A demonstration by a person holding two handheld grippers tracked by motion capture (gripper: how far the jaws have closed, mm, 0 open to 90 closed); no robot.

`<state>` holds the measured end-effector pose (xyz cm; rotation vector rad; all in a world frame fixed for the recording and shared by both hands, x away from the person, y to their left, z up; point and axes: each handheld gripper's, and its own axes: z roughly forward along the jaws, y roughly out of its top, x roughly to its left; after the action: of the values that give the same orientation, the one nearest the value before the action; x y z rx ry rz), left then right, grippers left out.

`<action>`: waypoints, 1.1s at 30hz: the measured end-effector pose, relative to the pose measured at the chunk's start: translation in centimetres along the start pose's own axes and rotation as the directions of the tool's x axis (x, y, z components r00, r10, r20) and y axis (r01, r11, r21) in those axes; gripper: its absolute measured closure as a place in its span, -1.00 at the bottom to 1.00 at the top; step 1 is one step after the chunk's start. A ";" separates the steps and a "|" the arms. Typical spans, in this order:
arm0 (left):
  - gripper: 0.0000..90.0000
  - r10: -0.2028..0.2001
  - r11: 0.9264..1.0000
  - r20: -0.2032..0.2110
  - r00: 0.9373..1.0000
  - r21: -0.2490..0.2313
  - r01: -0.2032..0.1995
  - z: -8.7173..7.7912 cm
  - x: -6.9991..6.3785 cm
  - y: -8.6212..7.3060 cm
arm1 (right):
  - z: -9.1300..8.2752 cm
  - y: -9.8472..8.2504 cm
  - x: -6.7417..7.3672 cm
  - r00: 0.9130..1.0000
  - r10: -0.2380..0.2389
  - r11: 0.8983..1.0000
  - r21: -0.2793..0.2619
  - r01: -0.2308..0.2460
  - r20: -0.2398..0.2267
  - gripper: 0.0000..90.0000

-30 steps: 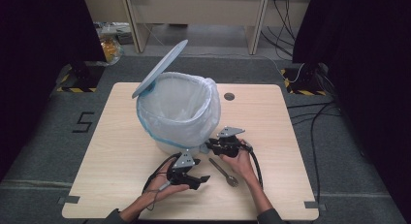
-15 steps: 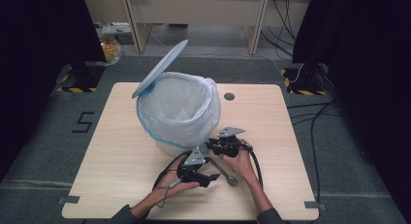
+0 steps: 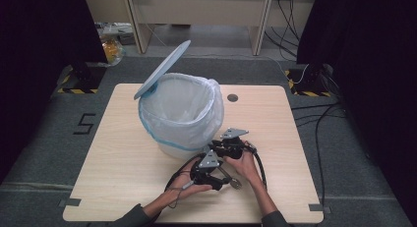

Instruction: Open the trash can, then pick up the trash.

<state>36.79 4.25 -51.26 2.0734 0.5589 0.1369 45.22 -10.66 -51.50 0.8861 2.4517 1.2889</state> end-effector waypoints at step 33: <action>0.11 0.097 0.994 -0.013 0.995 0.060 -0.096 0.0 0.6 -0.6 | 0.0 0.0 0.0 1.000 0.001 1.000 0.006 -0.001 -0.005 0.60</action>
<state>37.15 4.78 -51.81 2.1597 0.4775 0.1952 45.26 -10.68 -51.45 0.8866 2.4604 1.2865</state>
